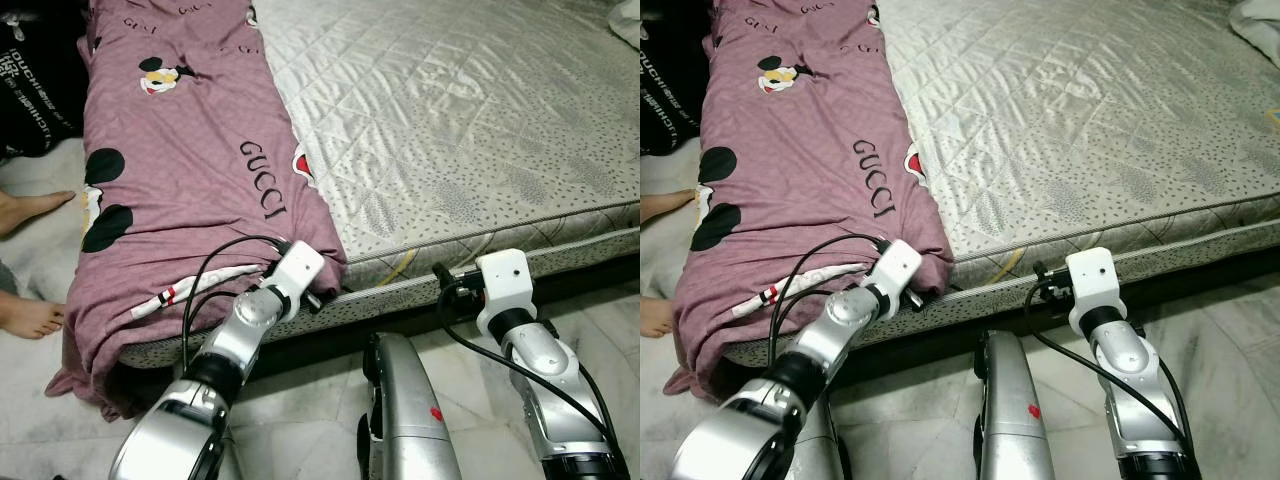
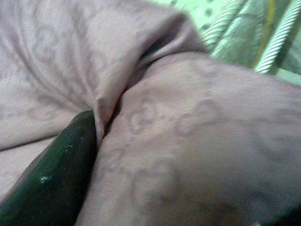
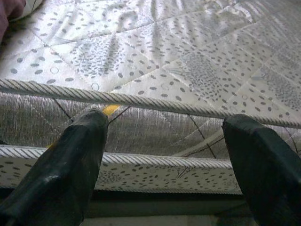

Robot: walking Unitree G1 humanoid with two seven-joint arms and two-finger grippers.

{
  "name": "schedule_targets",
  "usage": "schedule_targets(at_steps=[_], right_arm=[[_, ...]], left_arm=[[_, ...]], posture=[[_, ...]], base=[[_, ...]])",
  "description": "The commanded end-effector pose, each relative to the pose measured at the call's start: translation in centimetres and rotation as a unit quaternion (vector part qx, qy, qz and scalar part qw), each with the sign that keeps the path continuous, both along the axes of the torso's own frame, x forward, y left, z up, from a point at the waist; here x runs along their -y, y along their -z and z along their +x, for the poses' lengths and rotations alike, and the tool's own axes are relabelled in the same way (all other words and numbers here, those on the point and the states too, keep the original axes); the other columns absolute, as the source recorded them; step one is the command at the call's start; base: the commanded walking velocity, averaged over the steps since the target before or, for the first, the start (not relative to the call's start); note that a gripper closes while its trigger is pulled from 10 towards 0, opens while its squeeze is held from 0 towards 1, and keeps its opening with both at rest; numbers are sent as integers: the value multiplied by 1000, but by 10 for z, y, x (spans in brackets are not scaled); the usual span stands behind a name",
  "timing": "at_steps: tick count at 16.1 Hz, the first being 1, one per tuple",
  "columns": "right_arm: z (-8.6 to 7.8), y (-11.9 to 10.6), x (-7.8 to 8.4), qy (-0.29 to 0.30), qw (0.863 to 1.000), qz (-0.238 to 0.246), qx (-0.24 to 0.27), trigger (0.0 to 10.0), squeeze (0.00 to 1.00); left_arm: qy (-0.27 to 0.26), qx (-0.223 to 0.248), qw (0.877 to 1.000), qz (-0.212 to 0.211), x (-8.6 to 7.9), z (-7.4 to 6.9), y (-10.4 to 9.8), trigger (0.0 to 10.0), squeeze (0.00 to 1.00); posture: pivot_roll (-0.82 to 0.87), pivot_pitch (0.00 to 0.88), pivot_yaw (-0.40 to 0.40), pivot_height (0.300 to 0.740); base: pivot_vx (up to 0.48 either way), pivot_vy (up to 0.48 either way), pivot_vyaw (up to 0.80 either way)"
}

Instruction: Clean up the room

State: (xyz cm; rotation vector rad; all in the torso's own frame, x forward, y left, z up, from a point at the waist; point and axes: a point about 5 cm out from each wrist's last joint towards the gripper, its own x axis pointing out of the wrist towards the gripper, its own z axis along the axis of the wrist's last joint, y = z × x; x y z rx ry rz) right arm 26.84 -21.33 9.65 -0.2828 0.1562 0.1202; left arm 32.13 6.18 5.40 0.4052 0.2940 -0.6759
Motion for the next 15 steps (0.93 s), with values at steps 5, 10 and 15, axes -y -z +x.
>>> schedule_targets(at_steps=[5, 10, 15], right_arm=[[0, 4, -4, -7, 1000, -1, -5, 10000, 0], [6, 4, -6, -11, 1000, -3, -4, 10000, 0], [15, 2, -14, -16, 1000, 2, 7, 10000, 0]], left_arm=[[177, 46, 982, 46, 49, -33, -4, 10000, 0], [183, 119, 965, 142, 45, -31, -18, 10000, 0], [-71, 228, 971, 6, 5, -4, -68, 10000, 0]], posture=[[-92, 96, -41, 500], [-80, 93, -44, 500], [-68, 84, -46, 500]], base=[[0, 0, 0], [0, 0, 0], [0, 0, 0]])
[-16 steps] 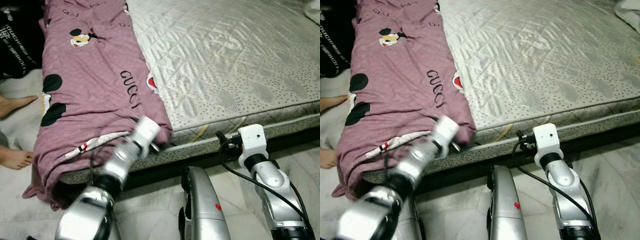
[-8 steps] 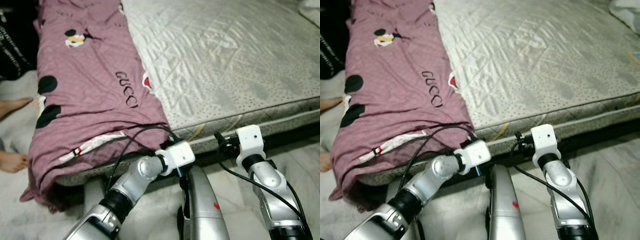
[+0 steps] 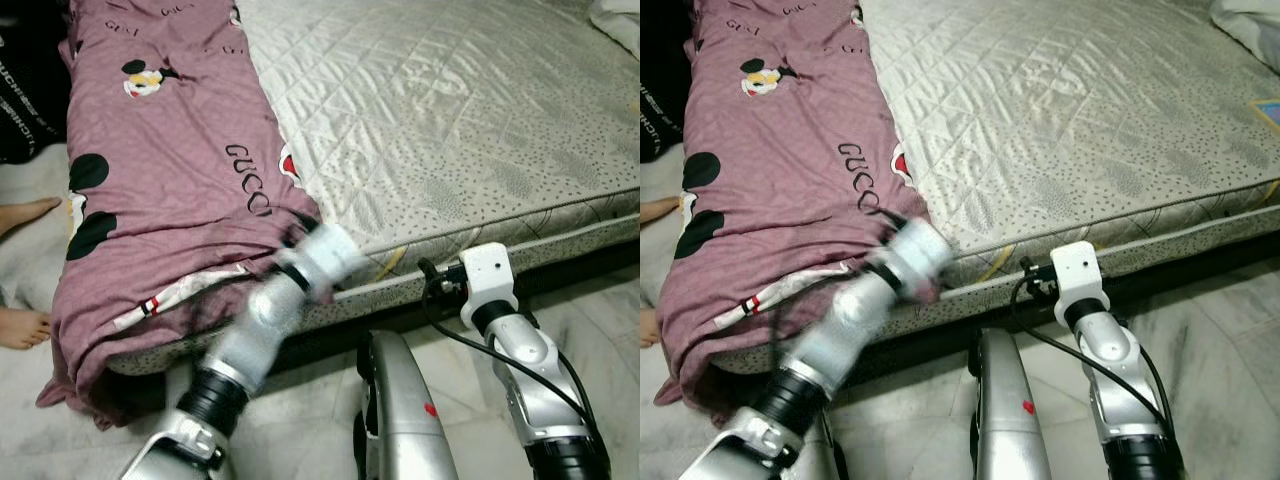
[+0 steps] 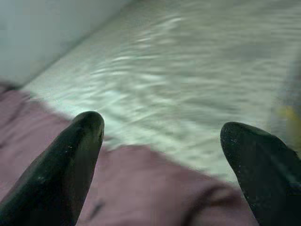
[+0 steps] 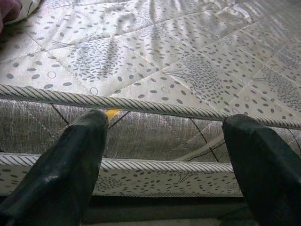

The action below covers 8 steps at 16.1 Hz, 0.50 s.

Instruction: Clean up the room

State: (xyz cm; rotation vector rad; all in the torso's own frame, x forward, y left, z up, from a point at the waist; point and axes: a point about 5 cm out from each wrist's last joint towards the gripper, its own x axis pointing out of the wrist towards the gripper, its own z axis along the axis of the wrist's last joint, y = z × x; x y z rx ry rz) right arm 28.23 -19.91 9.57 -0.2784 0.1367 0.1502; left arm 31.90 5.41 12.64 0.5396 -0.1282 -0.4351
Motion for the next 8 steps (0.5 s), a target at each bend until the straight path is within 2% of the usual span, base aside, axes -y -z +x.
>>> schedule_targets(at_steps=[1, 3, 4, 6, 7, 8], right_arm=[[2, 0, 0, -1, 1000, -4, 3, 10000, 0], [4, -2, 2, 0, 1000, -6, 7, 10000, 0], [5, -3, 3, 1, 1000, -8, 8, 10000, 0], [6, -3, 5, 3, 1000, -10, 10, 10000, 0], [7, -2, 3, 3, 1000, -10, 10, 10000, 0], [8, -1, 1, 2, 1000, -8, 10, 10000, 0]], left_arm=[[-59, -23, 998, -31, -21, 4, 5, 10000, 0], [-93, -51, 993, -53, -35, 4, 10, 10000, 0], [-120, -77, 985, -93, -43, 0, 12, 10000, 0], [-167, -117, 970, -136, -57, -12, 22, 10000, 0], [-208, -113, 964, -124, -75, -19, 29, 10000, 0], [-243, -118, 954, -130, -93, -22, 35, 10000, 0]], posture=[[-68, 84, -45, 500], [-70, 83, -44, 500], [-68, 84, -43, 500], [-60, 86, -43, 500], [-54, 86, -41, 500], [-50, 86, -41, 500]], base=[[0, 0, 0], [0, 0, 0], [0, 0, 0], [0, 0, 0], [0, 0, 0], [0, 0, 0]])
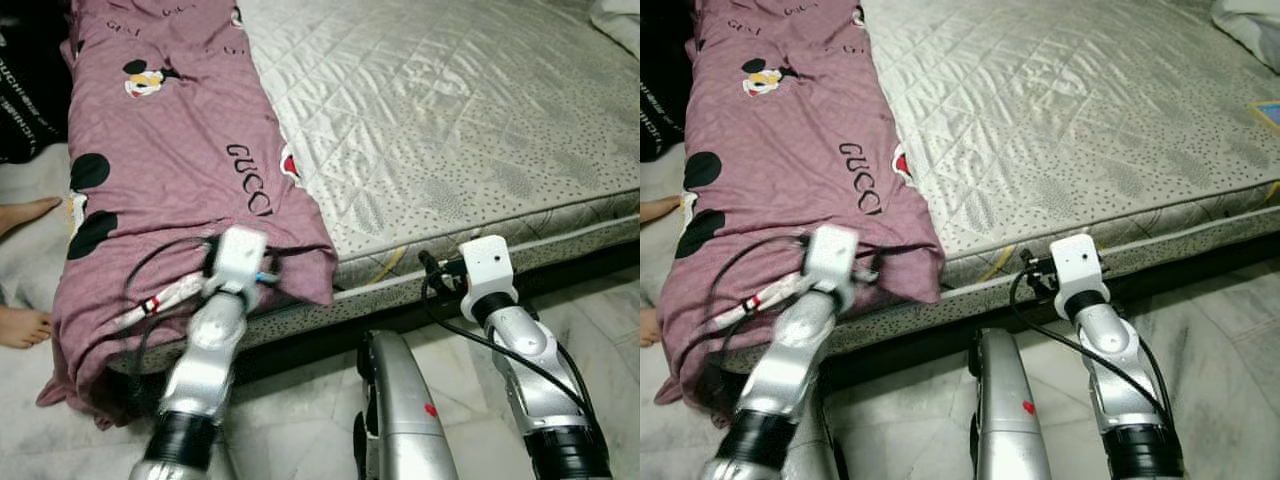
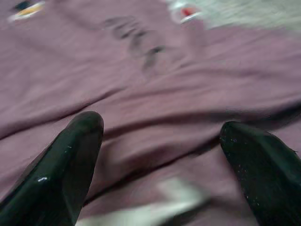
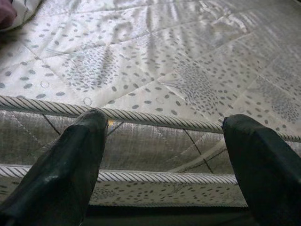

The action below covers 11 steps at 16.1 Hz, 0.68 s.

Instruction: Clean up the room

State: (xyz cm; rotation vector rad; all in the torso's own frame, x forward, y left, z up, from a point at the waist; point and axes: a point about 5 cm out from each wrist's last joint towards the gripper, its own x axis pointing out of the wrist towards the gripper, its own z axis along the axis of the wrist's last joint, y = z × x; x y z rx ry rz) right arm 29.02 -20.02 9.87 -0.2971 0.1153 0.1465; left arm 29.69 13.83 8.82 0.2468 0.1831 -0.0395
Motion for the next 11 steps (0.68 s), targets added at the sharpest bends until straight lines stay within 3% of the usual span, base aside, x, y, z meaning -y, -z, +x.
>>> schedule_targets(at_steps=[1, 5, 7, 8, 11], right_arm=[[1, 2, -1, 2, 1000, 1, -2, 10000, 0], [1, 4, 2, 1, 1000, -5, -4, 10000, 0], [2, 4, 4, 4, 1000, -8, -4, 10000, 0], [3, 3, 4, 4, 1000, -9, -2, 10000, 0], [6, 3, 3, 3, 1000, -10, 0, 10000, 0]], left_arm=[[-38, -10, 999, 0, -20, -1, 2, 10000, 0], [-77, -69, 995, 5, -52, -1, 18, 10000, 0], [-31, -126, 992, -7, -45, -3, 30, 10000, 0], [25, -170, 985, -3, -33, -9, 38, 10000, 0], [104, -197, 974, 30, -17, -11, 45, 10000, 0]], posture=[[-45, 87, -42, 500], [-46, 88, -40, 500], [-47, 87, -39, 500], [-47, 87, -39, 500], [-48, 78, -39, 500]], base=[[0, 0, 0], [0, 0, 0], [0, 0, 0], [0, 0, 0], [0, 0, 0]])
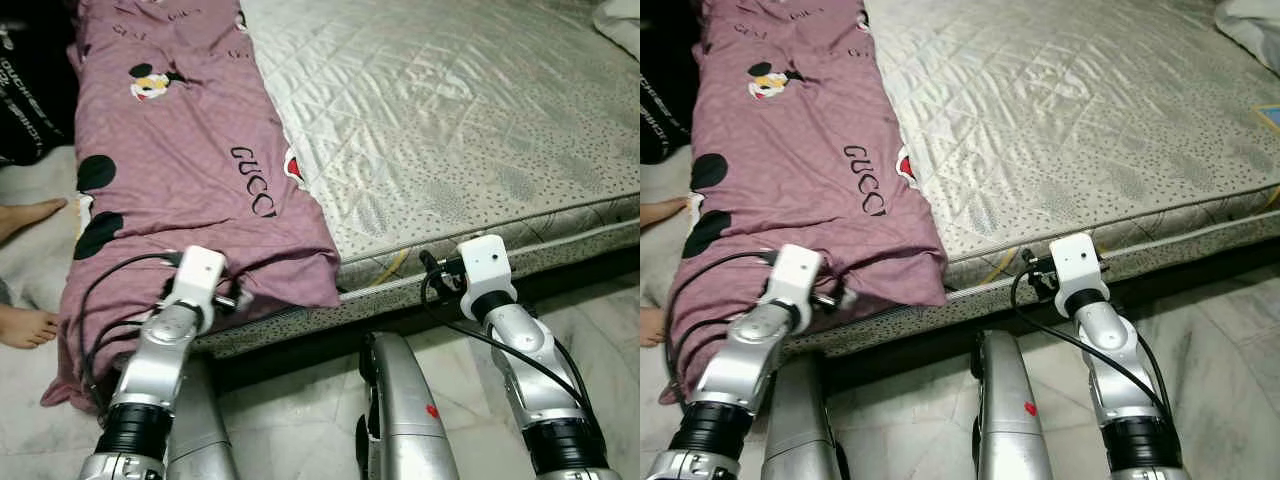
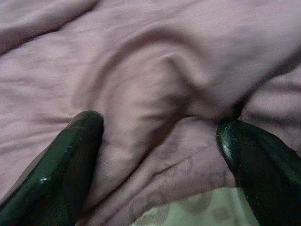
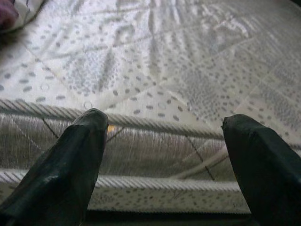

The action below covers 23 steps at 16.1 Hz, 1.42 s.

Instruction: Clean up the room

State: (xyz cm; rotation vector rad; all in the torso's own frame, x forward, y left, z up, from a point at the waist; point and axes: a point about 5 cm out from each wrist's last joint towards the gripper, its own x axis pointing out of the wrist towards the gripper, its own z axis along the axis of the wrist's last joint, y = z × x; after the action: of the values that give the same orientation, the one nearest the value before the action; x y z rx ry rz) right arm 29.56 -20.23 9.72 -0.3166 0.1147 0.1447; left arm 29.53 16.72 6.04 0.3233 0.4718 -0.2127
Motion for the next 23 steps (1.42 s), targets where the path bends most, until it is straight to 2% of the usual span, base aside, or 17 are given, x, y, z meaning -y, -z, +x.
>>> schedule_targets(at_steps=[1, 5, 8, 10, 11, 12, 16, 17, 21, 23], right_arm=[[1, 1, 1, 2, 1000, -1, 0, 10000, 0], [5, 1, -2, -5, 1000, -2, 2, 10000, 0], [7, 0, -4, -7, 1000, -1, 4, 10000, 0], [9, 0, -6, -7, 1000, 1, 6, 10000, 0], [11, -1, -7, -5, 1000, 1, 10, 10000, 0], [12, -3, -8, -3, 1000, 5, 16, 10000, 0], [18, -4, -16, -11, 1000, 12, 22, 10000, 0], [19, -4, -19, -13, 1000, 13, 24, 10000, 0], [28, -4, -25, -13, 999, 20, 30, 10000, 0], [31, -5, -28, -11, 999, 26, 37, 10000, 0]], left_arm=[[55, -54, 997, -1, 17, -11, 18, 10000, 0], [149, -71, 986, 26, 34, -21, 15, 10000, 0], [189, -66, 978, 51, 42, -24, 13, 10000, 0], [210, -44, 974, 72, 49, -25, 9, 10000, 0], [216, -4, 969, 118, 46, -22, 2, 10000, 0], [201, 34, 968, 143, 40, -19, -8, 10000, 0], [160, 81, 975, 132, 31, -18, -29, 10000, 0], [152, 92, 976, 128, 31, -21, -33, 10000, 0], [135, 152, 970, 133, 32, -29, -54, 10000, 0], [100, 202, 966, 126, 25, -30, -70, 10000, 0]], posture=[[-48, 78, -39, 500], [-38, 71, -45, 500], [-32, 65, -45, 500], [-27, 61, -45, 500], [-25, 57, -44, 500], [-23, 53, -44, 500], [1, 34, -44, 500], [7, 27, -44, 500], [38, 0, -43, 500], [59, 0, -36, 500]], base=[[0, 0, 0], [0, 0, 0], [0, 0, 0], [0, 0, 0], [0, 0, 0], [0, 0, 0], [0, 0, 0], [0, 0, 0], [0, 0, 0], [0, 0, 0]])
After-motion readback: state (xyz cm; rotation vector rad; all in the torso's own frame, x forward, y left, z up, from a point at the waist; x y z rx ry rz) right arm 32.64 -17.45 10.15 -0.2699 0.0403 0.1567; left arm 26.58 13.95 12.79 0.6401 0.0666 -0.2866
